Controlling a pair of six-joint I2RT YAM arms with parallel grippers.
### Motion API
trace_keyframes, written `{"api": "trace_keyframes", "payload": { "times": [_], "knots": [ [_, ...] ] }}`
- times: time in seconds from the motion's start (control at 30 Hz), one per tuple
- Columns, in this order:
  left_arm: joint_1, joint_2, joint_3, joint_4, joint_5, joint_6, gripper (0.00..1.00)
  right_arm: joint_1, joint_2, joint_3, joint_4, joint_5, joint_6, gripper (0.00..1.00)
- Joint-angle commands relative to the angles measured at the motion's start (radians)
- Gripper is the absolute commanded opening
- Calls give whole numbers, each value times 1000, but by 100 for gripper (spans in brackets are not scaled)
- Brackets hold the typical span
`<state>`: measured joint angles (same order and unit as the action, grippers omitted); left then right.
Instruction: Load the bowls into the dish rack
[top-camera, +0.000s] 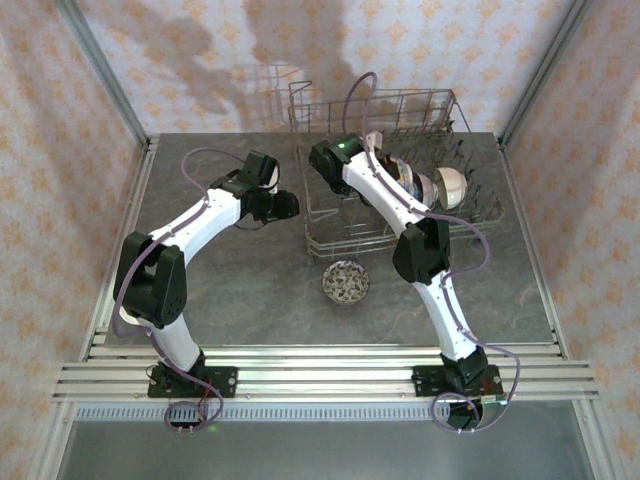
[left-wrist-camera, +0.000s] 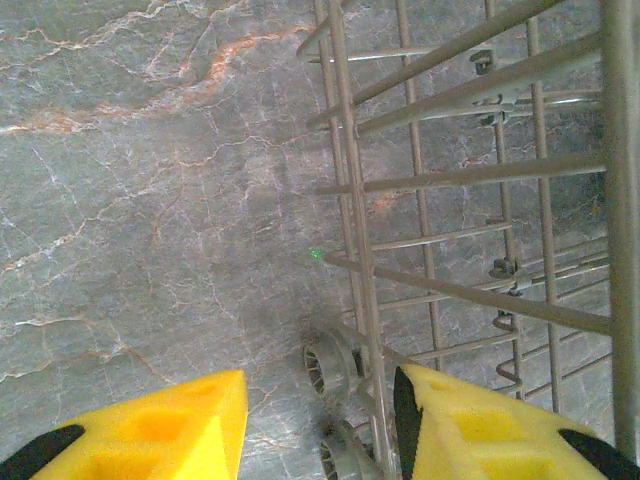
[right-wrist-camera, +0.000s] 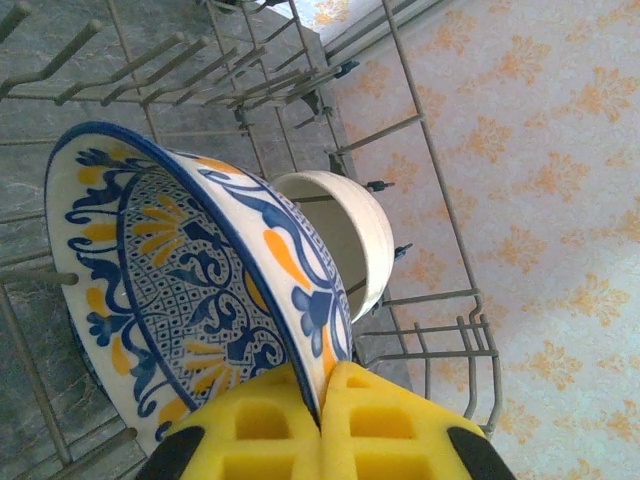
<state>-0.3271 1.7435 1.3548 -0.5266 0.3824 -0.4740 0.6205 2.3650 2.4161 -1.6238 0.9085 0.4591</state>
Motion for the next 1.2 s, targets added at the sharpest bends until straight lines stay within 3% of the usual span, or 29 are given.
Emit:
{"api": "trace_keyframes", "payload": {
  "times": [0.0,0.1,0.23,0.67,0.73,1.07,1.17],
  "knots": [
    [-1,-24,-6,3,-7,-14,44,38,13,-6,-15,-49,-18,8],
    [-1,-31,-15,2,-23,-16,44,45,21,-11,-8,-43,-43,12],
    [2,-43,-38,7,-47,-22,45,48,2,-70,19,-32,-71,26],
    [8,-73,-71,18,-71,-42,45,15,-6,-148,170,-137,-132,29],
    [8,-76,-74,19,-71,-44,45,13,-15,-161,182,-148,-136,38],
    [8,-97,-89,13,-65,-44,46,-32,-49,-210,212,-208,-108,41],
    [8,-113,-100,3,-68,-43,47,-31,-102,-235,238,-210,-129,56]
  ]
}}
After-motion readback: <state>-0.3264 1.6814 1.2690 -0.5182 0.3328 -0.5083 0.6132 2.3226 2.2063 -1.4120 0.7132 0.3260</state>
